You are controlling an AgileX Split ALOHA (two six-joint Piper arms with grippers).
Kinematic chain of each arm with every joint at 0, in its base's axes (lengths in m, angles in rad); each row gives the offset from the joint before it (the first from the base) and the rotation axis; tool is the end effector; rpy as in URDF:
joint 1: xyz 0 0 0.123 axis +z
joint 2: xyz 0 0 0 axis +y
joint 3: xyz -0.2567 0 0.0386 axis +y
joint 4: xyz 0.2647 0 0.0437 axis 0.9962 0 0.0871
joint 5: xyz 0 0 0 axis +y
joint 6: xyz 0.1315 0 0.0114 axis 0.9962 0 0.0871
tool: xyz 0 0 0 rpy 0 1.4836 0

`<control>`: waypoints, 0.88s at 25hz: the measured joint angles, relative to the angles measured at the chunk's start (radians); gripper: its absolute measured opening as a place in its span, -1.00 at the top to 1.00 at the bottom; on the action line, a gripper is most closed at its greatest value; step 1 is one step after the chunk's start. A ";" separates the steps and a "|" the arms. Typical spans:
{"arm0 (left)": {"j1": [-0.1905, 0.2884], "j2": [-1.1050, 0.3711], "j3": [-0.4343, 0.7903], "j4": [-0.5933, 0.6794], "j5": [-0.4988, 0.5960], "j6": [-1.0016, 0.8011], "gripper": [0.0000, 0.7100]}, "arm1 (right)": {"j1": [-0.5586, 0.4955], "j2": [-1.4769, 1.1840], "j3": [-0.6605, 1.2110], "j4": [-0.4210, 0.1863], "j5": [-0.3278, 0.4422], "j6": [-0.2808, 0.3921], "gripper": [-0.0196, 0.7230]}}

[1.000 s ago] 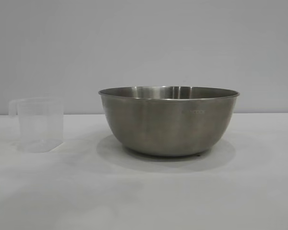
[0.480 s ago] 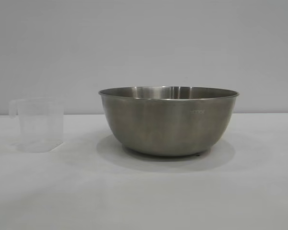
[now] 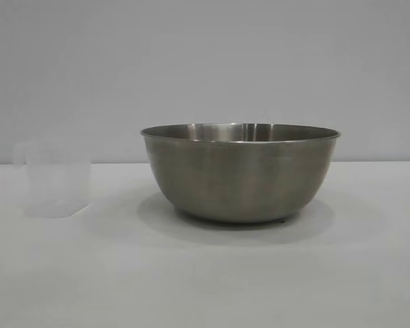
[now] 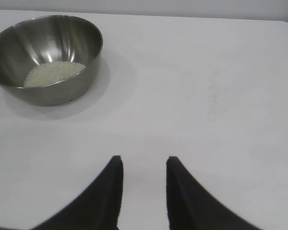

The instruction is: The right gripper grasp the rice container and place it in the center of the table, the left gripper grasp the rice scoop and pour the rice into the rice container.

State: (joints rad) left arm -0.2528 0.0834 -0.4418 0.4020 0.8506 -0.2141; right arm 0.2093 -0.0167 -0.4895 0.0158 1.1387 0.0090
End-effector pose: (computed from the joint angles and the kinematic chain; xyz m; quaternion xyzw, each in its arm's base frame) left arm 0.1044 0.0131 0.2717 0.0431 0.8174 0.0676 0.5705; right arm 0.0640 0.0155 0.2553 -0.0878 0.8669 0.0613 0.4868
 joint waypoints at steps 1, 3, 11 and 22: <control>0.000 -0.026 0.000 -0.003 0.017 0.000 0.55 | 0.000 0.000 0.000 0.000 0.000 0.000 0.37; 0.000 -0.073 -0.011 -0.047 0.045 -0.001 0.55 | 0.000 0.000 0.000 0.000 0.000 0.000 0.37; 0.000 -0.100 -0.061 -0.163 0.233 0.042 0.55 | 0.000 0.000 0.000 0.000 0.000 0.000 0.37; 0.000 -0.100 -0.041 -0.287 0.266 0.204 0.55 | 0.000 0.000 0.000 0.000 0.000 0.000 0.37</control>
State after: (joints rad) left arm -0.2528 -0.0169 -0.4830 0.1154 1.1166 -0.0102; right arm 0.2093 -0.0167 -0.4895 0.0158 1.1387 0.0090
